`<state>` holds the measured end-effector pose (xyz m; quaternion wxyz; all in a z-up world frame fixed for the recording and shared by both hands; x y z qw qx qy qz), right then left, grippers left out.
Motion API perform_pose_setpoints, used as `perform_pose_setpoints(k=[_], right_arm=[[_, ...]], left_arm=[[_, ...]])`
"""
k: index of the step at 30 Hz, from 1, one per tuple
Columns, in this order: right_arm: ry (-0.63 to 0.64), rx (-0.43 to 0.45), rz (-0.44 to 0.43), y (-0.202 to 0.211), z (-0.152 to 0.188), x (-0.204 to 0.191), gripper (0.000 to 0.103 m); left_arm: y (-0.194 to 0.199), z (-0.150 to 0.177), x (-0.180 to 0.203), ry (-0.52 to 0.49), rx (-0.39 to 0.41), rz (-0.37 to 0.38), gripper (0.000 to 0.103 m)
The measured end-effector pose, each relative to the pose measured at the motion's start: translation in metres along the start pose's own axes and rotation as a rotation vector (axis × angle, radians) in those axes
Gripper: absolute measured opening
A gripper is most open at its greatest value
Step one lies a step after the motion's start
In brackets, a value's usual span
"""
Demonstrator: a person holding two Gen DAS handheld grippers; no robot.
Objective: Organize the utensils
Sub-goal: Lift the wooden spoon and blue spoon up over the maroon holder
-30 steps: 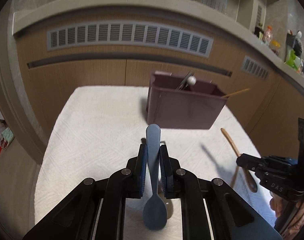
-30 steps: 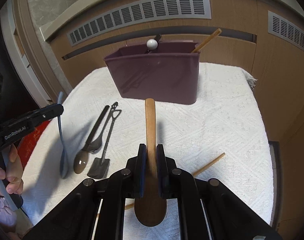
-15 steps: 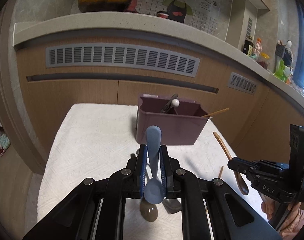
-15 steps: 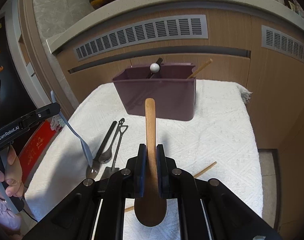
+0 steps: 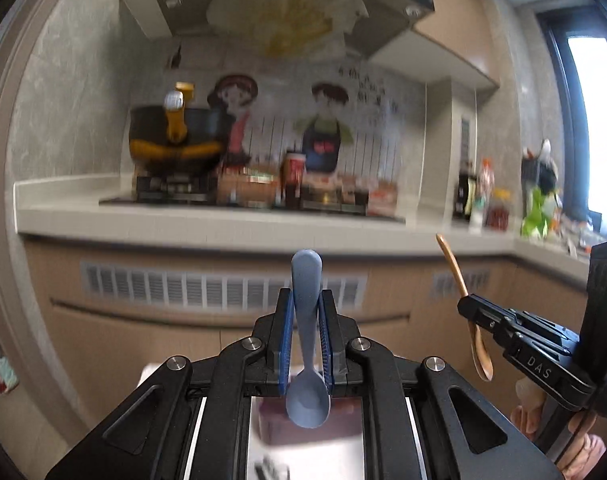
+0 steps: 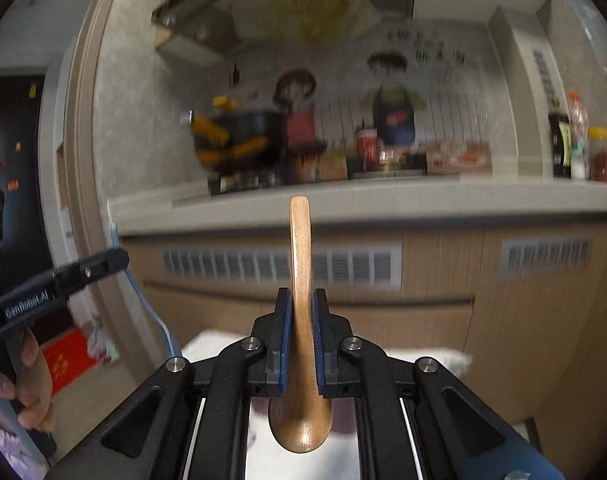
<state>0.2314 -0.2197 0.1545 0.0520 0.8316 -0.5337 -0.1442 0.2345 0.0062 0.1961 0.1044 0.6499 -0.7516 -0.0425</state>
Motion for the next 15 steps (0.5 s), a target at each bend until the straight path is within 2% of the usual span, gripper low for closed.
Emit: perform_pose_setpoints(k=[3, 6, 15], right_arm=[[-0.003, 0.052, 0.003, -0.015, -0.024, 0.004, 0.008], [-0.014, 0.053, 0.001, -0.037, -0.031, 0.008, 0.008], [-0.049, -0.028, 0.005, -0.115, -0.001, 0.025, 0.008]], left_arm=[[-0.021, -0.009, -0.006, 0.024, 0.018, -0.005, 0.013], [-0.046, -0.011, -0.014, 0.049, -0.005, 0.0, 0.013], [-0.112, 0.011, -0.025, 0.081, -0.078, 0.013, 0.013]])
Point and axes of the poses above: each gripper's, at about its wrist camera, not at the fingertips, and y roughly against the way its jaws point, x to its right, z to its underside, the point moved 2 cm from there along -y, roughly the way its jaws point, and after that the axes turned 5 degrees about -z, right-handed, at the moved point
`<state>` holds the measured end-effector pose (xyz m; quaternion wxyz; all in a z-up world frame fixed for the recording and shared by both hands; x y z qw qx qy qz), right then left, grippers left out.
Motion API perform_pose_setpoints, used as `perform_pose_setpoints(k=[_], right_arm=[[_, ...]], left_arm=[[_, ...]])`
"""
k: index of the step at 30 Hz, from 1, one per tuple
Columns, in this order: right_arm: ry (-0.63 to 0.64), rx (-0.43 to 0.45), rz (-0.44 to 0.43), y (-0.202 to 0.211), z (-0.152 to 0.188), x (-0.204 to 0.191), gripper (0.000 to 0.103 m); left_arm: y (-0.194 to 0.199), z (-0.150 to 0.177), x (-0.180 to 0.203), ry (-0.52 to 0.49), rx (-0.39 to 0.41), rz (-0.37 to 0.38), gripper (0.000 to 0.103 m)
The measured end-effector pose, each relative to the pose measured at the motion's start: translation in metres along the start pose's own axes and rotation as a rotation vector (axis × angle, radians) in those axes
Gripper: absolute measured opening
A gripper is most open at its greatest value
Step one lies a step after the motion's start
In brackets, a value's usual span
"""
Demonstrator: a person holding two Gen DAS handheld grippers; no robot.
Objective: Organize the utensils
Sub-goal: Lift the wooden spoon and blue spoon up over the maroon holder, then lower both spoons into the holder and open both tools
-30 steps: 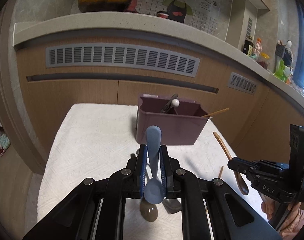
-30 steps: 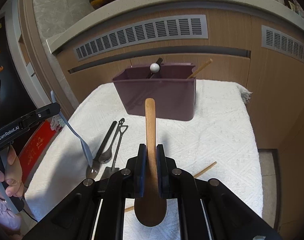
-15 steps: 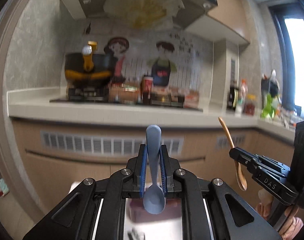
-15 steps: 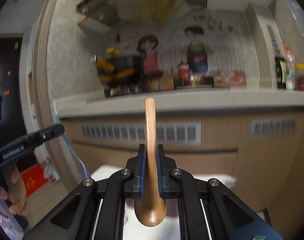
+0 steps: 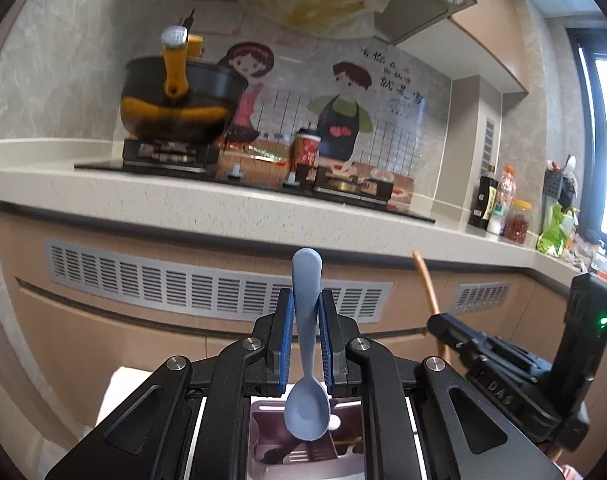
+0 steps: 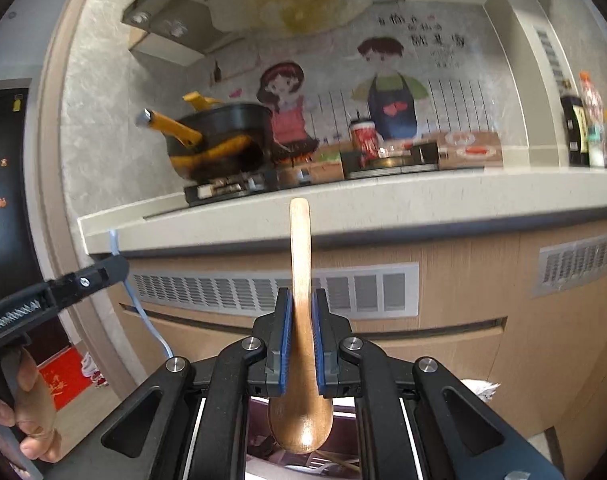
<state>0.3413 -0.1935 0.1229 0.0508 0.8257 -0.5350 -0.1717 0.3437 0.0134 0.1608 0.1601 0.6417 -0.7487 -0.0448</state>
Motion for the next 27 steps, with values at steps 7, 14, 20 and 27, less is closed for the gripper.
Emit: perform_pose_setpoints(k=[7, 14, 20, 27], right_arm=[[-0.013, -0.066, 0.049, -0.042, 0.038, 0.021, 0.008], [-0.02, -0.135, 0.06, -0.071, 0.072, 0.032, 0.009], [-0.032, -0.252, 0.014, -0.074, 0.102, 0.035, 0.027], [-0.001, -0.252, 0.086, -0.026, 0.104, 0.03, 0.054]], left_arm=[[-0.047, 0.039, -0.006, 0.023, -0.099, 0.023, 0.013], [-0.077, 0.08, -0.002, 0.008, -0.196, 0.014, 0.015], [-0.069, 0.1, -0.011, 0.019, -0.257, -0.014, 0.034], [-0.03, 0.118, -0.025, 0.005, -0.301, -0.1, 0.047]])
Point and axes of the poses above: each gripper's, at about its wrist camera, not at the fingertips, and y roughly against the way its jaws point, x to its right, z to its underside, the point moved 2 cm from there along -y, roughly the way its jaws point, and after that the axes turned 5 degrees about -z, right-handed, at the moved point
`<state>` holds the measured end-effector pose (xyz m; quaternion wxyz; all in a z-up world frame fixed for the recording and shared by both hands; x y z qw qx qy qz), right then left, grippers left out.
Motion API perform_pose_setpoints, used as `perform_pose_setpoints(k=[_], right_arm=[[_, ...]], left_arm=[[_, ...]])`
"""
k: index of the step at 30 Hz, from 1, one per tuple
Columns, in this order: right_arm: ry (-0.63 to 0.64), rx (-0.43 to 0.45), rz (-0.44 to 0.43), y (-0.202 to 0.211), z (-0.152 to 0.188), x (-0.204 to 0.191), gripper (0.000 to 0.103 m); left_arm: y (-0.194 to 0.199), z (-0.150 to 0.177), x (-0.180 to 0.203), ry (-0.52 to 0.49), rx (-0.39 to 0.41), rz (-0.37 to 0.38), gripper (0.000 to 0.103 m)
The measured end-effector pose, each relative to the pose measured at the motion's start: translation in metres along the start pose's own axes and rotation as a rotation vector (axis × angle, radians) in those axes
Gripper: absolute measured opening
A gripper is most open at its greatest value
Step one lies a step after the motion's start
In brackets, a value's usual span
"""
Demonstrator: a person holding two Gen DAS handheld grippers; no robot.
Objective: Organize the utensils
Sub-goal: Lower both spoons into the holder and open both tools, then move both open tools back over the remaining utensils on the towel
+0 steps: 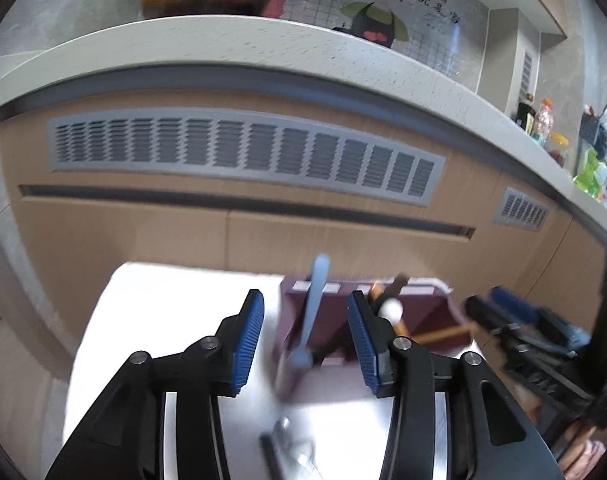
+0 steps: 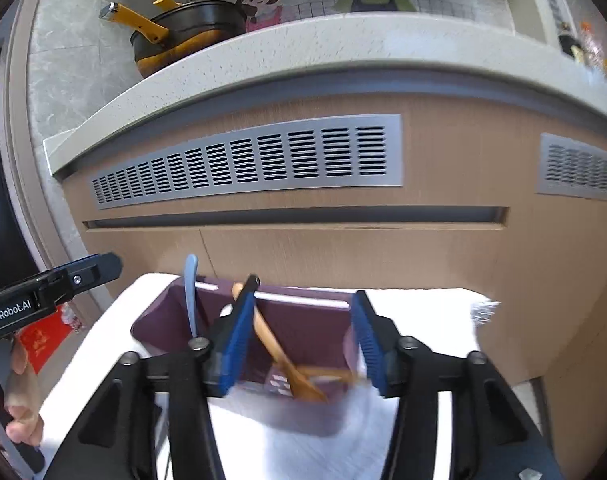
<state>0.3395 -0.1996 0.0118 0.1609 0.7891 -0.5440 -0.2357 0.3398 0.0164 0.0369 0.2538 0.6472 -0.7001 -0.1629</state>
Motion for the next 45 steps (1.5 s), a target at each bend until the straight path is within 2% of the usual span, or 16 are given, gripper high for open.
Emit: perform_pose_setpoints(k=[3, 8, 10, 12, 16, 25, 28, 30, 34, 36, 39, 42, 43, 44, 45], right_arm=[[0.022, 0.002, 0.037, 0.023, 0.009, -0.006, 0.068], [0.064, 0.007, 0.139, 0.058, 0.026, -0.015, 0.097], [0.072, -0.007, 0.148, 0.069, 0.033, -0.016, 0.102], [0.076, -0.057, 0.128, 0.072, 0.041, -0.018, 0.102], [0.098, -0.157, 0.095, 0.073, 0.065, -0.023, 0.102], [0.152, -0.365, 0.147, 0.065, 0.124, -0.032, 0.102], [0.104, -0.413, 0.149, 0.062, 0.136, -0.026, 0.102], [0.025, -0.457, 0.129, 0.057, 0.142, -0.017, 0.101], [-0.089, -0.515, 0.103, 0.041, 0.15, -0.005, 0.091], [-0.104, -0.531, 0.096, 0.033, 0.152, -0.006, 0.086], [-0.081, -0.51, 0.087, 0.026, 0.148, -0.015, 0.082], [-0.031, -0.508, 0.037, 0.018, 0.143, -0.033, 0.066], [-0.007, -0.508, 0.037, 0.015, 0.143, -0.038, 0.055], [0.027, -0.509, 0.034, 0.011, 0.142, -0.046, 0.041], [0.048, -0.513, 0.03, 0.009, 0.142, -0.05, 0.035]], left_arm=[[0.013, 0.02, -0.011, 0.002, -0.051, -0.025, 0.056], [0.035, 0.055, -0.024, -0.001, -0.115, -0.049, 0.057], [0.041, 0.069, -0.026, -0.019, -0.136, -0.068, 0.064], [0.048, 0.084, -0.028, -0.03, -0.15, -0.083, 0.07], [0.052, 0.111, -0.026, -0.068, -0.21, -0.086, 0.07], [0.052, 0.151, -0.027, -0.06, -0.315, -0.08, 0.07], [0.052, 0.155, -0.029, -0.057, -0.326, -0.085, 0.07], [0.052, 0.154, -0.031, -0.049, -0.328, -0.087, 0.07], [0.05, 0.153, -0.037, -0.032, -0.335, -0.093, 0.07], [0.049, 0.154, -0.04, -0.022, -0.345, -0.093, 0.071], [0.045, 0.155, -0.041, -0.013, -0.362, -0.095, 0.071], [0.041, 0.156, -0.04, -0.01, -0.381, -0.097, 0.071], [0.04, 0.157, -0.039, -0.008, -0.387, -0.095, 0.071], [0.039, 0.157, -0.038, -0.008, -0.392, -0.09, 0.071], [0.039, 0.157, -0.037, -0.009, -0.395, -0.088, 0.071]])
Point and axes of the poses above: each gripper's, at about its wrist camera, not at the fingertips, and y roughly against the way its jaws point, x to its right, z to its underside, the point moved 2 cm from there along -y, roughly the way its jaws point, and after that the axes turned 5 degrees about -z, right-handed, at the moved point
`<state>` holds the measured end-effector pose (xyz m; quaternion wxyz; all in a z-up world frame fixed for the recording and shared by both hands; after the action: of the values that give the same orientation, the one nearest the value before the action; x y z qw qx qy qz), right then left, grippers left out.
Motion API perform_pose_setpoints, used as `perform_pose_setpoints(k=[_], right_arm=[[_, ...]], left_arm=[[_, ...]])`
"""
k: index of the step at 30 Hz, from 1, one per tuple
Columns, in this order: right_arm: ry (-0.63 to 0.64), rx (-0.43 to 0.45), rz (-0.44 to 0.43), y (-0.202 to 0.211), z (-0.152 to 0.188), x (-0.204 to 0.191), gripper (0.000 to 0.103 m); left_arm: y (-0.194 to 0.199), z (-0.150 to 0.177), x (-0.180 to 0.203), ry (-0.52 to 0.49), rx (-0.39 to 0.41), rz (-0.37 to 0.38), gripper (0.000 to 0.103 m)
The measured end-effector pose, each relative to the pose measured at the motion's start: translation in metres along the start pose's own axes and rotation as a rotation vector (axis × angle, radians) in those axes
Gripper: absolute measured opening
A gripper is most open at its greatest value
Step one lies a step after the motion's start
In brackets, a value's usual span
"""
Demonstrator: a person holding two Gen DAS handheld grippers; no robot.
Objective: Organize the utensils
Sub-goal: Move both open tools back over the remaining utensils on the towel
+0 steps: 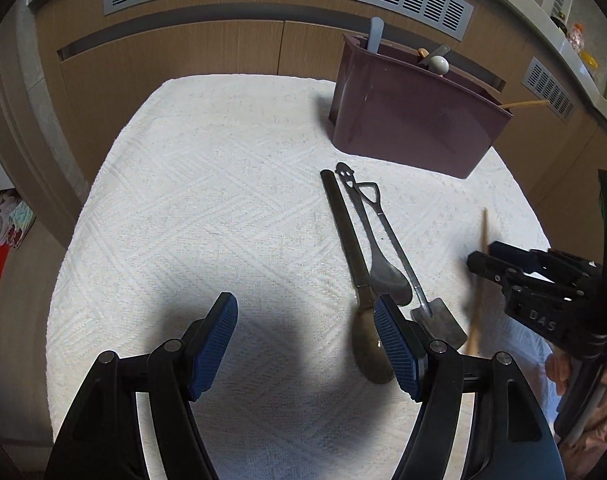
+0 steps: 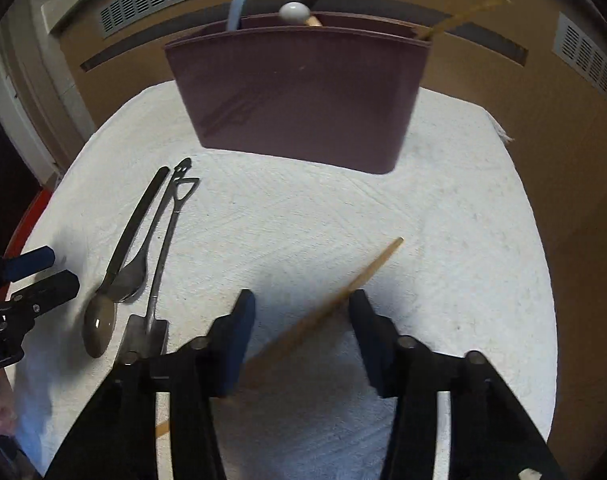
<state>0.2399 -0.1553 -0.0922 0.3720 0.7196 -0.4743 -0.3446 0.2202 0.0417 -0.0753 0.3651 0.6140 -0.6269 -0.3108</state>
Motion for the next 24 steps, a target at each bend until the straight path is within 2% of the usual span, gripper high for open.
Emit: perform_pose_setpoints(k=[2, 7, 15, 17, 21, 23, 24], right_arm=[[0.039, 0.007, 0.004, -0.001, -0.002, -0.008, 0.02], [0.059, 0.035, -0.018, 0.009, 0.002, -0.008, 0.006], [0.018, 0.048, 0.044, 0.02, 0.018, 0.029, 0.005], [-0.004, 0.052, 0.038, 0.026, 0.023, 0.039, 0.006], [-0.047, 0.091, 0.055, 0.048, 0.033, 0.054, 0.016], [-0.061, 0.127, 0.078, 0.062, 0.038, 0.058, 0.032], [-0.064, 0.148, 0.094, 0.069, 0.041, 0.06, 0.036]], left_arm=[[0.0, -0.001, 0.004, -0.009, -0.003, -0.002, 0.071], [-0.001, -0.004, 0.014, -0.025, -0.018, 0.012, 0.071], [0.005, 0.016, 0.05, -0.079, -0.046, 0.113, 0.071], [0.007, 0.022, 0.062, -0.085, -0.048, 0.126, 0.071], [0.017, 0.025, 0.081, -0.067, -0.001, 0.135, 0.071], [0.016, 0.025, 0.088, -0.038, -0.002, 0.128, 0.07], [0.014, 0.025, 0.09, -0.036, -0.004, 0.115, 0.07]])
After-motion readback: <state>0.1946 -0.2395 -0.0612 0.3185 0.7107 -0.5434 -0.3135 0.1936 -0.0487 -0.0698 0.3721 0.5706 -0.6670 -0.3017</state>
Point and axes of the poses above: each gripper's, at about its wrist camera, not at the fingertips, and y roughly against the way its jaws point, x to its right, z to its underside, the point moved 2 cm from there along -y, roughly the way its jaws point, and after that the axes turned 5 degrees about -z, right-handed, at the moved point
